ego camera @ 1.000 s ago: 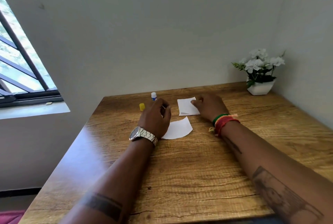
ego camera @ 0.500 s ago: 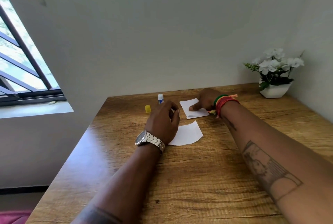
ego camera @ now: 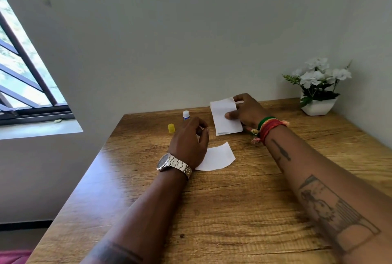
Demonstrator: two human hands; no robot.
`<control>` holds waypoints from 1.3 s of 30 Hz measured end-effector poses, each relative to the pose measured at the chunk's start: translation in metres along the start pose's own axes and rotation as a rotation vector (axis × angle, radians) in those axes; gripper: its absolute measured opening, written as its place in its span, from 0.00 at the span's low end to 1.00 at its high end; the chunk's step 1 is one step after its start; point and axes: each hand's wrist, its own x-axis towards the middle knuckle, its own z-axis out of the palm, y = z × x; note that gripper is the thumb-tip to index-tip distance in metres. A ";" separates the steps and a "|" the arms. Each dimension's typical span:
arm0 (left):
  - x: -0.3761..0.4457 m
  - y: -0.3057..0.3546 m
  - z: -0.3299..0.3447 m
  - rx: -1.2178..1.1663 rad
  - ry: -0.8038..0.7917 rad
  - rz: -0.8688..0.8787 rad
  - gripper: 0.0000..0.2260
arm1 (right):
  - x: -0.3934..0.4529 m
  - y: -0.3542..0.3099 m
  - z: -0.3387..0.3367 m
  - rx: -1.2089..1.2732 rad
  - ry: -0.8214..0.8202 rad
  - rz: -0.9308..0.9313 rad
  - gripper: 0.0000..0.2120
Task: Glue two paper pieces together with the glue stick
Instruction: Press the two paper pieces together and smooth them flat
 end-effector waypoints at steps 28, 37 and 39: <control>0.004 -0.005 -0.026 -0.442 0.057 -0.547 0.14 | -0.108 -0.018 0.012 0.483 -0.252 0.178 0.14; -0.014 0.005 -0.030 -0.334 -0.035 -0.581 0.08 | -0.130 -0.009 -0.008 0.323 -0.239 0.108 0.27; -0.018 0.005 -0.030 -0.268 -0.056 -0.578 0.08 | -0.133 -0.007 -0.007 0.235 -0.220 0.091 0.21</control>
